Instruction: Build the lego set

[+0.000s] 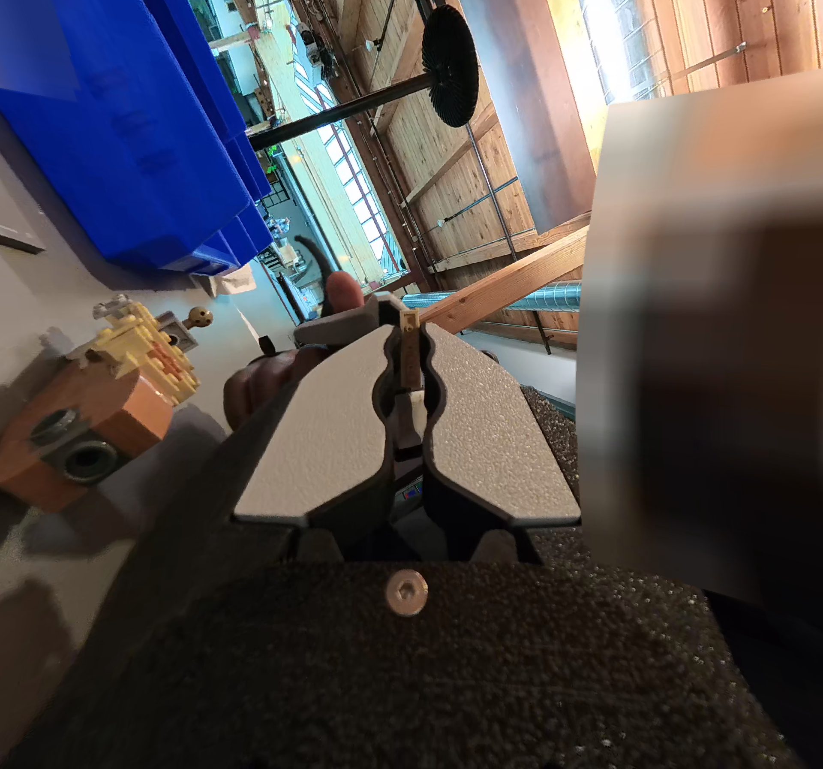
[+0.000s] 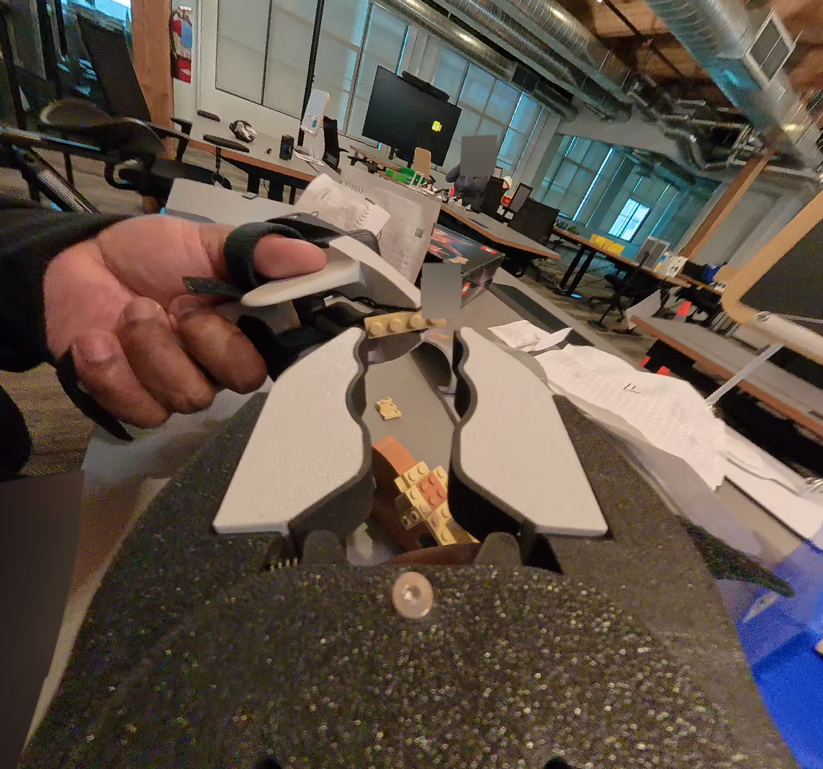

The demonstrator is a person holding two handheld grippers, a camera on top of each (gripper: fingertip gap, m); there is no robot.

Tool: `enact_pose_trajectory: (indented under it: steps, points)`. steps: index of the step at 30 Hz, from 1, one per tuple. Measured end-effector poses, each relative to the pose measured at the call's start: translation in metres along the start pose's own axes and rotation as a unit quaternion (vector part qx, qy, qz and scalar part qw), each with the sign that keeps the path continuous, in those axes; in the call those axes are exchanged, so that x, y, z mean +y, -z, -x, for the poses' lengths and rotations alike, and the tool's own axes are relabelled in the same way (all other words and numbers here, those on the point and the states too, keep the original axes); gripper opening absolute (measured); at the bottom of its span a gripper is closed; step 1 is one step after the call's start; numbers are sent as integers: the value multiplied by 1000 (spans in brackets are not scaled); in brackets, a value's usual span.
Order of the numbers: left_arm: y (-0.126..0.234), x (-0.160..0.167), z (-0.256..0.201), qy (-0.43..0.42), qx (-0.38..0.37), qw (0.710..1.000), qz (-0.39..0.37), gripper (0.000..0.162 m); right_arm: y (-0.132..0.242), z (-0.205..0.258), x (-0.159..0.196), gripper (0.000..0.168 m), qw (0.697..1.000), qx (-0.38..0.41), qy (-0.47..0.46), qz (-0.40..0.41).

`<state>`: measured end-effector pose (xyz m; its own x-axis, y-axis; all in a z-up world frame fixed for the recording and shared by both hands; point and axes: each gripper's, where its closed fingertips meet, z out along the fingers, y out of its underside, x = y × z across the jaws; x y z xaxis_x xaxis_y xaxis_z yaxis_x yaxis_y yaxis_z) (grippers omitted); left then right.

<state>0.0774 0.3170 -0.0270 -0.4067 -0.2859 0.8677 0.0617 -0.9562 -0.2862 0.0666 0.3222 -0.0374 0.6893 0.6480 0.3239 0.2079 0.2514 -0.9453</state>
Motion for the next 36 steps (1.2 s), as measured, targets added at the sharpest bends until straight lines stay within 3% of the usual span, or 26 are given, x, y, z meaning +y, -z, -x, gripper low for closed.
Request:
enact_pose_trajectory:
  steps: [18, 24, 27, 29, 31, 34, 36]
  points:
    - [5, 10, 12, 0, -30, 999, 18, 8, 4, 11, 10, 33, 999, -25, 41, 24]
    - [6, 16, 14, -73, -57, 994, 59, 9, 9, 14, 12, 32, 998, -51, 3, 31]
    - [9, 13, 9, -151, -65, 983, 80, 13, 12, 12, 17, 32, 997, -62, -13, 48]
    - [12, 10, 4, -232, -80, 963, 108, 16, 15, 11, 22, 32, 994, -76, -24, 68]
    - [15, 11, 3, -338, -109, 922, 153, 18, 16, 12, 27, 33, 991, -95, -34, 92]
    - [18, 12, 12, -484, -164, 827, 234, 20, 17, 17, 33, 33, 983, -125, -34, 131]
    - [20, 13, 20, -536, -195, 772, 281, 20, 17, 20, 37, 32, 977, -138, -23, 159]
